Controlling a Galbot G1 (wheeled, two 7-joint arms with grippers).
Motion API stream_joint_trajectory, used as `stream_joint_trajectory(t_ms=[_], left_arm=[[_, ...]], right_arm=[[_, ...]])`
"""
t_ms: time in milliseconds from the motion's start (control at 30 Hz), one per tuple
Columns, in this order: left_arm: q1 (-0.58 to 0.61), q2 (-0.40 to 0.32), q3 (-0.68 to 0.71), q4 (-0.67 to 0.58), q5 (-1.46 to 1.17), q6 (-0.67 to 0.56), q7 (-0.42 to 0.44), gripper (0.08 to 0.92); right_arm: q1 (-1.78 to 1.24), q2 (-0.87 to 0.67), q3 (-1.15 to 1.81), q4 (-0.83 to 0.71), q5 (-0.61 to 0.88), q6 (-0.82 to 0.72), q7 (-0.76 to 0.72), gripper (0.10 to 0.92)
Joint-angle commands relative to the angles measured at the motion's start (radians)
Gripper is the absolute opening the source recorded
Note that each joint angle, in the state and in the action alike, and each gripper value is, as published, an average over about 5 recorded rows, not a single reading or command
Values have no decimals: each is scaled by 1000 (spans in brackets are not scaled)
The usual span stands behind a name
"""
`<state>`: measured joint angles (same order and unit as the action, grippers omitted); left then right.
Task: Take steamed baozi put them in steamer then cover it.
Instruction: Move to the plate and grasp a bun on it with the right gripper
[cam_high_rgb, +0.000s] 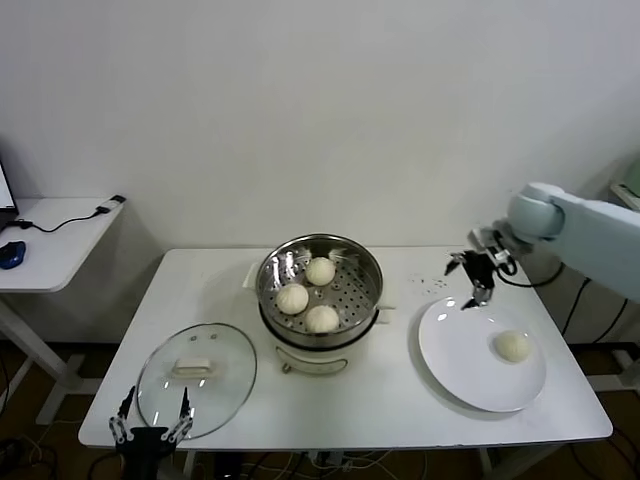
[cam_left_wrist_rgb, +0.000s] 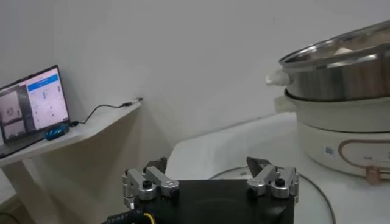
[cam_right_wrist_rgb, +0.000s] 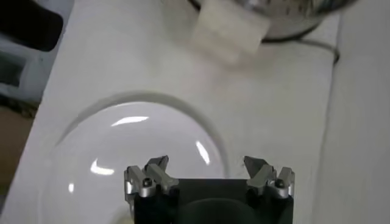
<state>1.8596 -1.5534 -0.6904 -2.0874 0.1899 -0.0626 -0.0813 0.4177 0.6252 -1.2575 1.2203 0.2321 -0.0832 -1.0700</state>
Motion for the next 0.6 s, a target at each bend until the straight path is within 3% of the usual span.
stream_joint_trajectory(t_ms=[33,600], left_arm=[[1,-7,3,4,17,1,-1,823],[-2,-14,5,25,35,1,-2,823]], right_arm=[[-395,-123,326,-139,-173,-73,-25,823],[-480,-8,449,-286,-302,-27,-26,823]])
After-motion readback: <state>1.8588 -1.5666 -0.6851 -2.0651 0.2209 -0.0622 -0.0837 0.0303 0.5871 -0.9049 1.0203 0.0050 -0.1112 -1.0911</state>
